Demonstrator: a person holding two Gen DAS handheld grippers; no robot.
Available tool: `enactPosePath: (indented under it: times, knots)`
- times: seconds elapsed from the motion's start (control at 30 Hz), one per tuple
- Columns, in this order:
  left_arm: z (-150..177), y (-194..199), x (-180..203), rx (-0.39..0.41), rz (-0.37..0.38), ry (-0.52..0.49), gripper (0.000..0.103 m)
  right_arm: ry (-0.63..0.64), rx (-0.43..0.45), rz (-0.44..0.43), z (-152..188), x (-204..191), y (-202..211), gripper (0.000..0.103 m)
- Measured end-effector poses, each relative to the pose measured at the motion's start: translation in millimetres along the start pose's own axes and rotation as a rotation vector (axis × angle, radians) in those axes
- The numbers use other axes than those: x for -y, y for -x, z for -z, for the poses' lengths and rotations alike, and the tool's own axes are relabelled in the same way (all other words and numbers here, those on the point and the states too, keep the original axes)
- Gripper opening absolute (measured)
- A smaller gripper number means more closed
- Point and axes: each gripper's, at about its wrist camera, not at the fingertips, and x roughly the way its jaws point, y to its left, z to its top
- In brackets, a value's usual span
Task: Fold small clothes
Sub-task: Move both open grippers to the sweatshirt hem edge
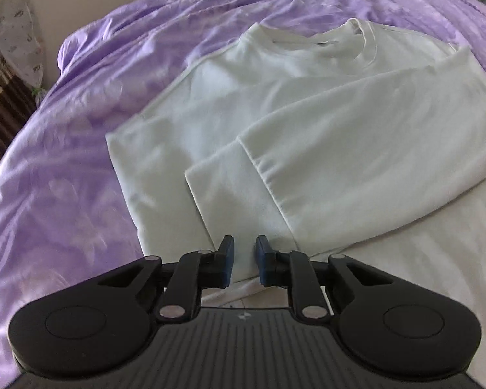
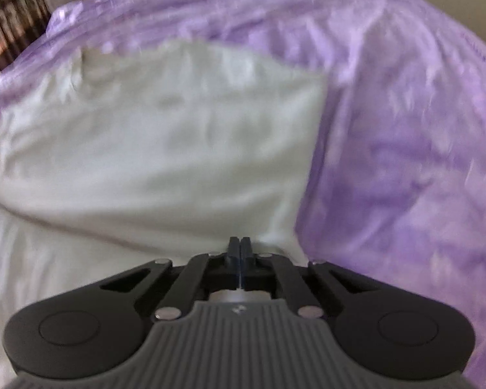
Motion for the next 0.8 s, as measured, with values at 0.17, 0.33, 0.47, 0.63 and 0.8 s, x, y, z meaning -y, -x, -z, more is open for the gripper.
enactPosePath:
  times: [0.17, 0.33, 0.47, 0.63, 0.8]
  knots:
    - [8, -1, 1, 0.008, -0.009, -0.015, 0.021, -0.028, -0.016, -0.012, 13, 10, -9, 0.000]
    - [12, 13, 1, -0.004, -0.010, -0.060, 0.022, -0.048, -0.015, -0.022, 15, 18, 3, 0.000]
    - [20, 51, -1, 0.024, -0.033, -0.153, 0.022, -0.003, 0.023, -0.036, 18, 9, 49, 0.000]
    - [34, 115, -4, 0.076, -0.067, -0.270, 0.026, 0.075, 0.049, -0.010, 23, 2, 113, 0.000]
    - [53, 156, -15, 0.089, -0.097, -0.272, 0.026, 0.136, 0.083, 0.025, 41, 1, 151, 0.001]
